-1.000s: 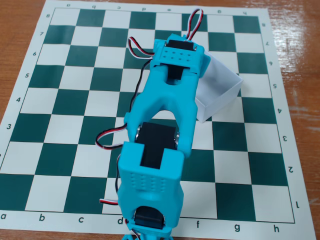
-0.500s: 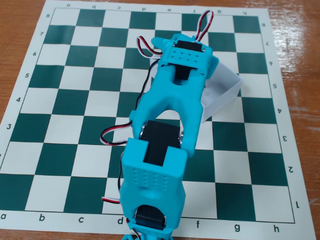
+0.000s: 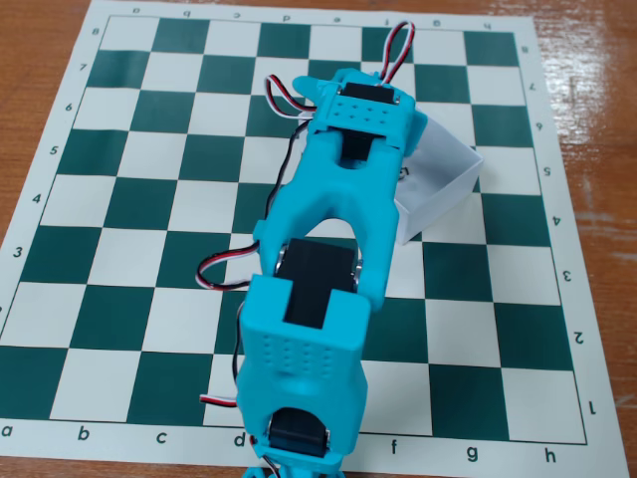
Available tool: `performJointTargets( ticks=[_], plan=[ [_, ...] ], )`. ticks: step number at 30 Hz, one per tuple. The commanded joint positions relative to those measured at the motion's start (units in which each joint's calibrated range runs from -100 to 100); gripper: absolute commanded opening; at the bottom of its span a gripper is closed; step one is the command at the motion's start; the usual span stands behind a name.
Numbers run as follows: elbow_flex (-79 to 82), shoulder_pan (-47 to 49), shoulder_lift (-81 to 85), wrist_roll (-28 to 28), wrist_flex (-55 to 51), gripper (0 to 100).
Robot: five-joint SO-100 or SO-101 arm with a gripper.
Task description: Grab the toy horse and put it in the box.
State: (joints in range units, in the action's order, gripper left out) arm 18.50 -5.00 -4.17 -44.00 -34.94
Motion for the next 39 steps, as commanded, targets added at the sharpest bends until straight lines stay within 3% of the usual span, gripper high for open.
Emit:
performJointTargets(
  ticks=[1, 30, 39],
  plan=[
    [-0.42, 1.00, -0.17, 0.22, 0.72, 50],
    [-8.34, -3.28, -16.54, -1.93, 7.11, 50],
    [-10.07, -4.21, -19.99, -3.30, 19.24, 50]
  ],
)
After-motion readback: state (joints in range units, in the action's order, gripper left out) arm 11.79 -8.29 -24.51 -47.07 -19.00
